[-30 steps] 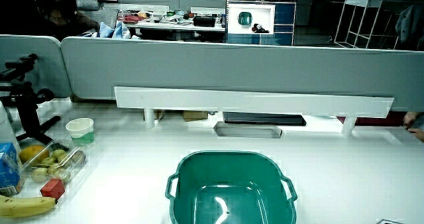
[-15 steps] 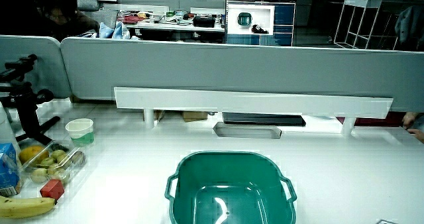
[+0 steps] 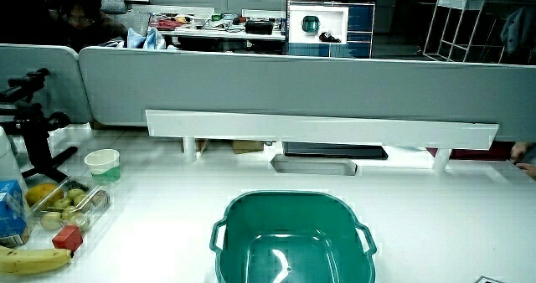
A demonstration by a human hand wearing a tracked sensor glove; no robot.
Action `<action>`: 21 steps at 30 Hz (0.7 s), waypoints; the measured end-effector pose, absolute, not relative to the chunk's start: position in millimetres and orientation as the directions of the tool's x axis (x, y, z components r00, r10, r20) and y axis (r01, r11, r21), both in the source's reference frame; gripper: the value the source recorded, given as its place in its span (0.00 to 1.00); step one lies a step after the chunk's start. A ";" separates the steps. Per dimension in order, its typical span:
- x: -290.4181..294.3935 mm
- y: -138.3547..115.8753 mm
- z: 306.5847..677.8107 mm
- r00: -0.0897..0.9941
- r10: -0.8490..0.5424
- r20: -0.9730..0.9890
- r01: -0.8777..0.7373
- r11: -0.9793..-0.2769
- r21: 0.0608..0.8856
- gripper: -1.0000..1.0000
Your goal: Pick apple from desk
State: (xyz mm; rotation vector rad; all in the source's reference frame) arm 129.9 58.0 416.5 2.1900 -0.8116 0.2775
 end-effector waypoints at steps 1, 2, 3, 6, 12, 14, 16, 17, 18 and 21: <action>128.7 57.7 413.0 0.769 -0.455 0.450 -0.638 -0.504 0.582 0.90; 128.1 58.6 412.8 0.765 -0.475 0.435 -0.642 -0.508 0.574 0.91; 128.7 59.9 415.6 0.764 -0.484 0.428 -0.643 -0.508 0.573 0.93; 127.9 61.3 414.7 0.759 -0.496 0.422 -0.649 -0.517 0.558 0.98; 127.2 58.2 414.8 0.750 -0.490 0.444 -0.659 -0.504 0.558 1.00; 128.6 56.0 412.3 0.747 -0.487 0.452 -0.664 -0.513 0.544 1.00; 128.4 52.8 405.1 0.733 -0.478 0.483 -0.680 -0.517 0.520 1.00; 128.2 51.3 403.6 0.732 -0.481 0.483 -0.682 -0.520 0.514 1.00; 128.0 49.8 402.0 0.730 -0.483 0.483 -0.683 -0.523 0.509 1.00; 123.4 42.0 385.6 0.726 -0.509 0.463 -0.688 -0.543 0.482 1.00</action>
